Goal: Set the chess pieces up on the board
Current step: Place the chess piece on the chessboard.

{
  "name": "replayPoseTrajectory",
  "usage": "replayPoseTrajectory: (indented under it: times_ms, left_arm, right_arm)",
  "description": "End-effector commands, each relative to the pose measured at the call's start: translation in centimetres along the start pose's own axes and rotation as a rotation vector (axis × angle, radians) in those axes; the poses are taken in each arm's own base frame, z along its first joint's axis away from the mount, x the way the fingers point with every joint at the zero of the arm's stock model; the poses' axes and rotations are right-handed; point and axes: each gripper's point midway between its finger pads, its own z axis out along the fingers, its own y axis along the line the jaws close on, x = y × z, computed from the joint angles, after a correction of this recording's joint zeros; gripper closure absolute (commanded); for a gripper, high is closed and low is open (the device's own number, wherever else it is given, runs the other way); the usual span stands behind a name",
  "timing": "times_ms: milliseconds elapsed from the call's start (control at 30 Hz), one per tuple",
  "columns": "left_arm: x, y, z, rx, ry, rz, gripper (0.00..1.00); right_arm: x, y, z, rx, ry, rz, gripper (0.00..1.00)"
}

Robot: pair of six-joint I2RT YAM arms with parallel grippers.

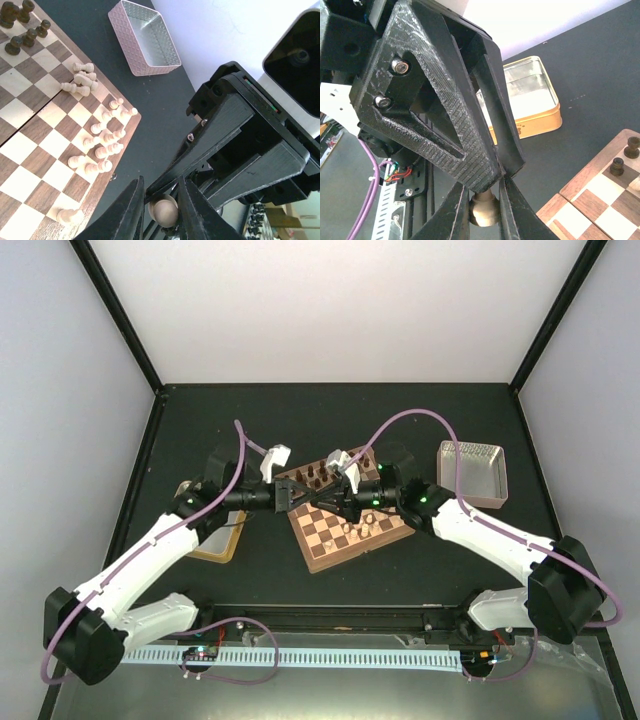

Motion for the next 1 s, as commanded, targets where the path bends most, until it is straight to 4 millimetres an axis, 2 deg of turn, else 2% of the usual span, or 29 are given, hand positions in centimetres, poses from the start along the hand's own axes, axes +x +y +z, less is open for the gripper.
replayPoseTrajectory:
  times_ms: [0, 133, 233, 300, 433, 533, 667, 800, 900, 967]
  left_arm:
    - [0.5, 0.1, 0.1, -0.018, 0.051, -0.021, 0.79]
    - [0.8, -0.3, 0.5, 0.011, 0.083, -0.040, 0.84]
    - [0.8, -0.7, 0.5, 0.036, 0.086, -0.041, 0.94]
    - [0.7, -0.6, 0.5, 0.034, 0.080, -0.037, 0.98]
    - [0.6, 0.5, 1.0, 0.009, 0.057, 0.015, 0.98]
    - [0.5, 3.3, 1.4, -0.107, 0.030, 0.061, 0.98]
    - [0.5, 6.6, 2.0, -0.241, 0.002, 0.111, 0.98]
    - [1.2, 9.3, 3.3, -0.398, -0.005, 0.194, 0.98]
    - [2.6, 10.1, 5.0, -0.463, 0.018, 0.255, 0.98]
    - [3.5, 9.9, 6.1, -0.487, 0.037, 0.296, 0.98]
  right_arm:
    - [-2.4, 0.1, -0.4, 0.024, -0.072, -0.089, 0.95]
    - [-2.3, -0.2, -0.2, 0.035, -0.062, -0.093, 0.95]
    - [-2.2, -0.4, -0.2, 0.044, -0.059, -0.091, 0.94]
    - [-2.1, -0.7, -0.1, 0.055, -0.056, -0.076, 0.90]
    - [-1.1, -0.7, -0.4, 0.069, -0.048, -0.018, 0.64]
    - [0.2, -0.8, -1.4, 0.107, -0.056, 0.028, 0.46]
    - [0.9, -2.1, -4.1, 0.274, -0.121, 0.093, 0.37]
    - [2.3, -6.5, -8.0, 0.617, -0.186, 0.208, 0.36]
    - [4.1, -9.6, -12.1, 0.907, -0.226, 0.328, 0.36]
    - [4.7, -10.4, -14.0, 1.011, -0.261, 0.370, 0.36]
